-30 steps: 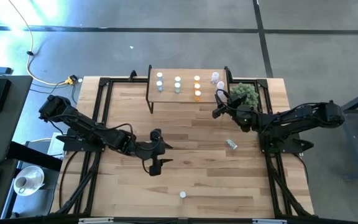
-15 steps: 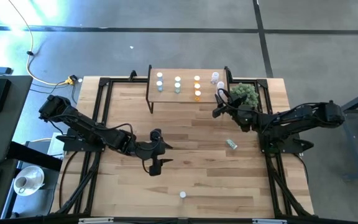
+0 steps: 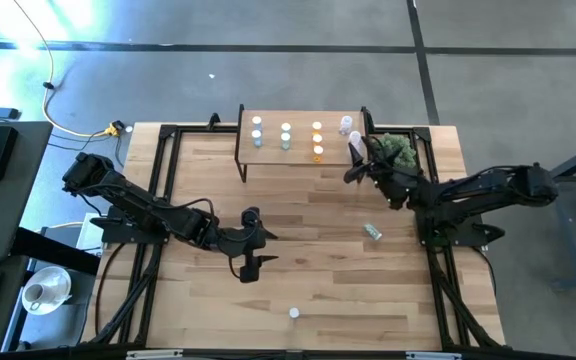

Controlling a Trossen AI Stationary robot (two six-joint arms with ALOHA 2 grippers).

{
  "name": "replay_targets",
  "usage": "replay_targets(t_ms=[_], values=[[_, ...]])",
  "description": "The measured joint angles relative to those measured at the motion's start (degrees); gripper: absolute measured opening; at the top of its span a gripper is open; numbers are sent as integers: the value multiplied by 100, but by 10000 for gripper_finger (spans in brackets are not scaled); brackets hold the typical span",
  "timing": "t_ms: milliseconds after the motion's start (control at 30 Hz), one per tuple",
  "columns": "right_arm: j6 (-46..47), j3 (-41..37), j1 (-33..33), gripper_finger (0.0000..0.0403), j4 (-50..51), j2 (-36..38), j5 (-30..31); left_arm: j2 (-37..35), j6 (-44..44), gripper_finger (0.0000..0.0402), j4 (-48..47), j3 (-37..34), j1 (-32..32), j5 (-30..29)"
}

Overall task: Pick and place medicine bottles onto shelf by color
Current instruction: Adjust the transparent pill bottle on the shelf

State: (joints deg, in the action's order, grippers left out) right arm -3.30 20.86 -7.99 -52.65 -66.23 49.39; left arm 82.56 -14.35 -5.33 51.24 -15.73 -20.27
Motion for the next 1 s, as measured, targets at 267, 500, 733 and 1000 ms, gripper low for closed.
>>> replay_targets(t_ms=[267, 500, 733, 1000], values=[[-749, 775, -6, 197, 888, 333, 251, 0, 0, 239, -1, -2, 0, 15], [419, 2499, -481, 197, 4892, 331, 350, 0, 0, 239, -1, -2, 0, 15], [1897, 3618, -1199, 197, 7246, 331, -438, 0, 0, 239, -1, -2, 0, 15], [2429, 3721, -1889, 197, 7787, 132, -1479, 0, -31, 239, -1, -2, 0, 14]])
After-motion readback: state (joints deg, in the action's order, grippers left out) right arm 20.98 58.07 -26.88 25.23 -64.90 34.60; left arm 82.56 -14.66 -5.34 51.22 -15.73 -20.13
